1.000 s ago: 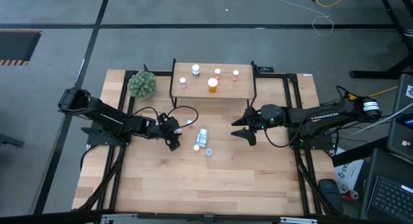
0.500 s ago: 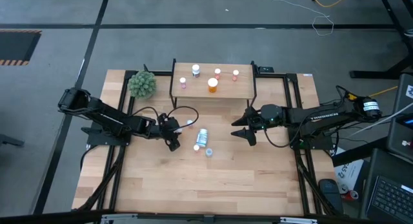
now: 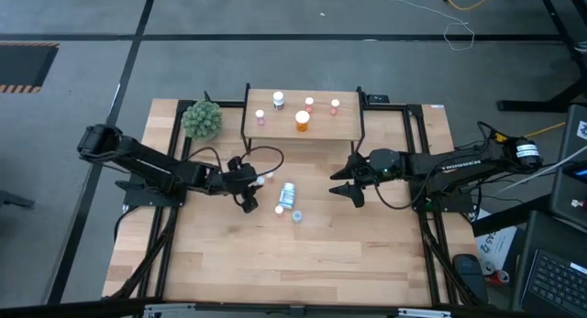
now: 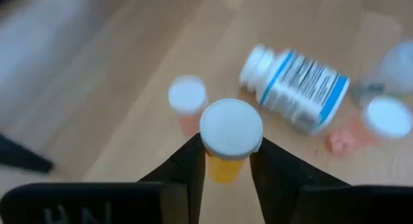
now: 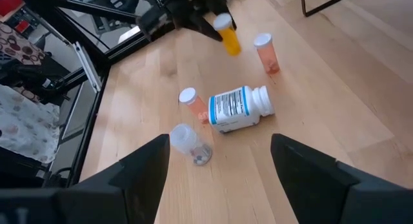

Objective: Pick and place medicine bottles onto shelf by color
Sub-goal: Put the small orange pill bottle on the shelf, then put the transparent pill bottle on the shelf

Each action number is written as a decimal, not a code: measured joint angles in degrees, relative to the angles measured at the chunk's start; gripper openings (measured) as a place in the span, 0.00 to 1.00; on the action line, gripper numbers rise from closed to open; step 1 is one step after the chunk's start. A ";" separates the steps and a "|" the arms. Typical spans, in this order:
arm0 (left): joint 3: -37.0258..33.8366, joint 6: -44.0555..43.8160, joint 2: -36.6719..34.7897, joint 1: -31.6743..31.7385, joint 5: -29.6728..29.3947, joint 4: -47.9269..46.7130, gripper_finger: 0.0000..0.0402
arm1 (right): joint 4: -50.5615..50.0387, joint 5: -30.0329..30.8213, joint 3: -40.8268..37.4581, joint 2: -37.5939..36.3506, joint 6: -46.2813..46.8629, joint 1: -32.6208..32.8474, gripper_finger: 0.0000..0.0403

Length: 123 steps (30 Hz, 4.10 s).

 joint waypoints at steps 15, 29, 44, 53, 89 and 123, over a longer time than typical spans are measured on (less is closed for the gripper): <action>10.91 17.80 -1.96 12.97 -5.12 0.20 0.26 | -0.13 0.07 0.00 0.00 -1.11 0.00 0.68; 18.27 16.13 0.71 21.49 1.19 0.49 0.26 | -0.18 0.01 0.00 0.00 -4.72 0.02 0.68; 27.52 16.27 9.34 23.90 0.23 -5.48 0.26 | -0.33 -2.50 0.00 0.00 -4.49 0.01 0.68; 27.47 14.36 9.44 25.07 0.75 -7.12 0.26 | -0.22 -2.49 0.00 0.00 -4.48 0.02 0.68; 27.28 14.26 12.68 25.21 0.53 -4.88 0.41 | -0.31 -2.95 0.00 0.00 -2.97 0.02 0.68; 27.36 17.80 4.00 24.02 -1.56 -3.94 0.53 | -0.35 -5.94 0.00 -0.01 -1.42 0.00 0.68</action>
